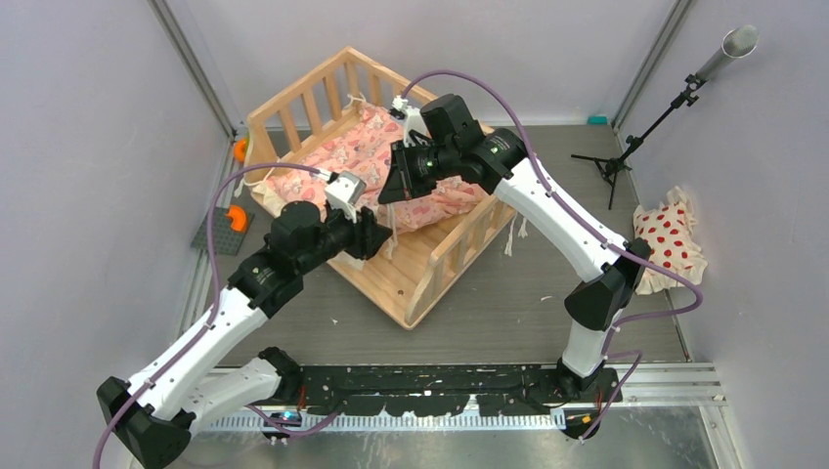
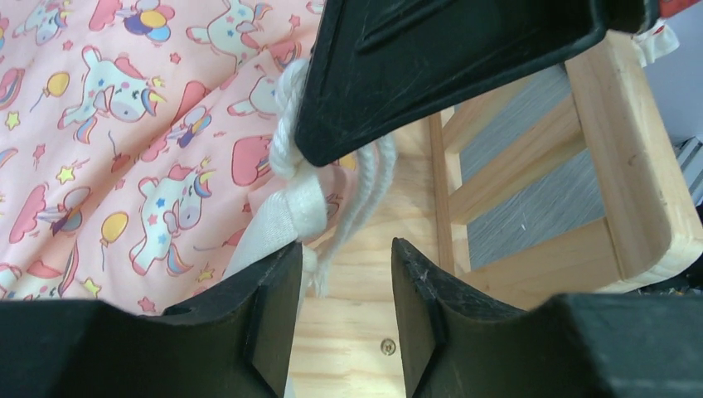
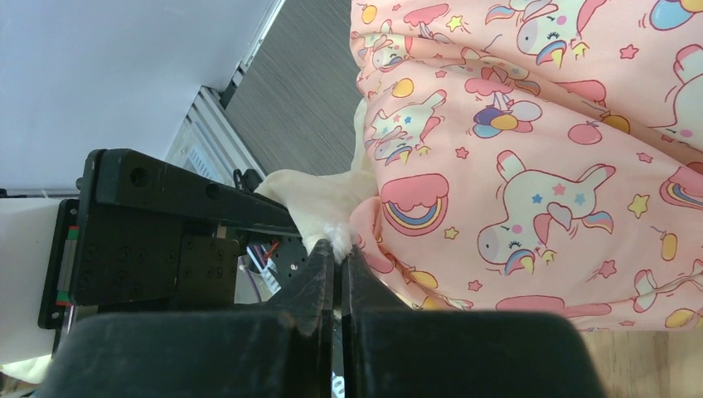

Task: Set up the pet bed

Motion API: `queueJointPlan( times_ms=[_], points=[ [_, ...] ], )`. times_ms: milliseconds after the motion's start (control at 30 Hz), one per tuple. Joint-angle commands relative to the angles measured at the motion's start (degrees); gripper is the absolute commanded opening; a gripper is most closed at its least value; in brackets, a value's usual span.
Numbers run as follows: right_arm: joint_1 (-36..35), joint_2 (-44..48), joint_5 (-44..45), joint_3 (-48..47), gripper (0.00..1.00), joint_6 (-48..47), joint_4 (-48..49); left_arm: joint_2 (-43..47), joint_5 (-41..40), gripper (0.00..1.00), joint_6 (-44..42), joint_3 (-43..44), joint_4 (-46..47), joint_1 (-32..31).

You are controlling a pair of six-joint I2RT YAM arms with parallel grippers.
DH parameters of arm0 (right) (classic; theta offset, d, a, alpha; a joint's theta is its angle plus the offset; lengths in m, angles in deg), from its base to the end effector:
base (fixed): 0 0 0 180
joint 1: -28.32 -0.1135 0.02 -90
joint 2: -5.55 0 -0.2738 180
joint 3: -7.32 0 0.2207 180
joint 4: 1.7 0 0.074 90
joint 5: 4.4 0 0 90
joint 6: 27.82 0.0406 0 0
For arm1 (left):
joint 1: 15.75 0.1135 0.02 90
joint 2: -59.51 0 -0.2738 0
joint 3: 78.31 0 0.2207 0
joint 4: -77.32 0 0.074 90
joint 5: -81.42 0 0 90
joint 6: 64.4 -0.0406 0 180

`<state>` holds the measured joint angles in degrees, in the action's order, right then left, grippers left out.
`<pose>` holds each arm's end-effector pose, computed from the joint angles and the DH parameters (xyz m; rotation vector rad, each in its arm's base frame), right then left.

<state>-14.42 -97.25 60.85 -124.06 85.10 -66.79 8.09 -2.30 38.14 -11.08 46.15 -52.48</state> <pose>0.2555 0.2592 0.4201 -0.6621 2.2760 1.0780 0.1351 -0.1064 0.3574 0.4743 1.8353 -0.6963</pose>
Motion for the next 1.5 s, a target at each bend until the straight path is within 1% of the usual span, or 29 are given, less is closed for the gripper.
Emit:
queueJointPlan(
  times_ms=[0, 133, 333, 433, 500, 633, 833, 900, 1033, 1067, 1133, 1333, 1467],
  points=[
    [0.1, 2.7, -1.0, -0.2, 0.02, 0.7, 1.9, -0.9, 2.3, 0.46, -1.1, -0.7, 7.2, 0.6],
    [0.1, 2.6, -1.1, -0.2, 0.02, 0.7, 1.9, -2.2, 4.5, 0.45, -0.7, -1.0, 9.5, 0.7],
    [0.1, 2.5, -2.9, -0.2, 0.02, 0.8, 1.9, -2.4, 4.5, 0.43, -1.7, -2.0, 11.7, 1.1],
    [0.1, 2.3, -3.6, -0.2, 0.02, 1.0, 1.8, -2.7, 5.8, 0.43, -1.8, -2.4, 13.5, 2.1],
    [0.1, 2.3, -3.8, -0.1, 0.02, 1.0, 1.9, -3.2, 6.7, 0.40, -1.7, -2.3, 13.9, 2.5],
    [0.1, 2.5, -4.0, 0.1, 0.02, 1.0, 1.7, -4.1, 8.9, 0.31, -1.4, -2.3, 14.6, 2.7],
    [0.2, 2.4, -4.0, 0.0, 0.02, 1.0, 1.7, -4.2, 12.2, 0.27, -0.3, -3.2, 15.1, 2.6],
    [0.2, 2.3, -4.0, 0.0, 0.02, 0.9, 1.7, -4.1, 12.5, 0.21, -0.2, -3.4, 15.1, 2.6],
    [0.3, 2.3, -3.5, 0.1, 0.01, 0.7, 1.7, -3.2, 12.5, 0.04, 0.2, -3.6, 15.0, 2.6],
    [0.4, 2.4, -3.1, 0.2, 0.03, 0.7, 1.7, -2.9, 12.5, 0.02, 0.3, -3.6, 14.6, 2.7],
    [0.8, 2.7, -2.6, 0.6, 0.09, 0.3, 1.8, -2.3, 12.6, 0.00, 0.7, -3.4, 13.6, 2.7],
    [2.1, 4.9, -0.7, 2.0, 0.28, -1.8, 1.8, -0.6, 14.0, 0.00, 5.8, -2.8, 12.4, 2.7],
    [2.5, 7.5, -1.6, 3.0, 0.41, -5.4, 1.8, -1.6, 17.8, 0.00, 10.3, -1.7, 12.3, 2.7]
  ],
)
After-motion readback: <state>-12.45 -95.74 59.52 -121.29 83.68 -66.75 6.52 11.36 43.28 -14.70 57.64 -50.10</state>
